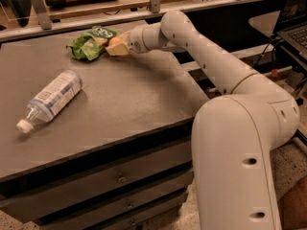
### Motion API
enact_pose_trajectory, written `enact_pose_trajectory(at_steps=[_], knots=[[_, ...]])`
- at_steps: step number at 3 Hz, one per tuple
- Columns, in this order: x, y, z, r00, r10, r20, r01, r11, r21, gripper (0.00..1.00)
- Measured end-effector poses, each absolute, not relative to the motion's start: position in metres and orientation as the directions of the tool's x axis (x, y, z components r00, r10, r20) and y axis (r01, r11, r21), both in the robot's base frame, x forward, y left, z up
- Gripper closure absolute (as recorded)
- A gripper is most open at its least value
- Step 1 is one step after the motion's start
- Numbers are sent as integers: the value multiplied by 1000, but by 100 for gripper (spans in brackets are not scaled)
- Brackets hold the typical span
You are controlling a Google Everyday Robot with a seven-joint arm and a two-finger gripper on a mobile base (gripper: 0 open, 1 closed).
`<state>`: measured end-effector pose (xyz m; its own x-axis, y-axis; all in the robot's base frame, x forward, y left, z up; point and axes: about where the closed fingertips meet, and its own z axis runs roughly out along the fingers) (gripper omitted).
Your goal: Move orange near green rice chip bag
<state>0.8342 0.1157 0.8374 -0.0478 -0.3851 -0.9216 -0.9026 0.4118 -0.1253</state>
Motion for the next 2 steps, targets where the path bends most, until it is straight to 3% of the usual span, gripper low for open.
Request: enact_pose_trajectory(at_steps=[1,2], knots=[[835,117,836,-52,-386,-921,-904,411,-121,86],[835,117,838,-52,-386,-921,-904,411,-121,64]])
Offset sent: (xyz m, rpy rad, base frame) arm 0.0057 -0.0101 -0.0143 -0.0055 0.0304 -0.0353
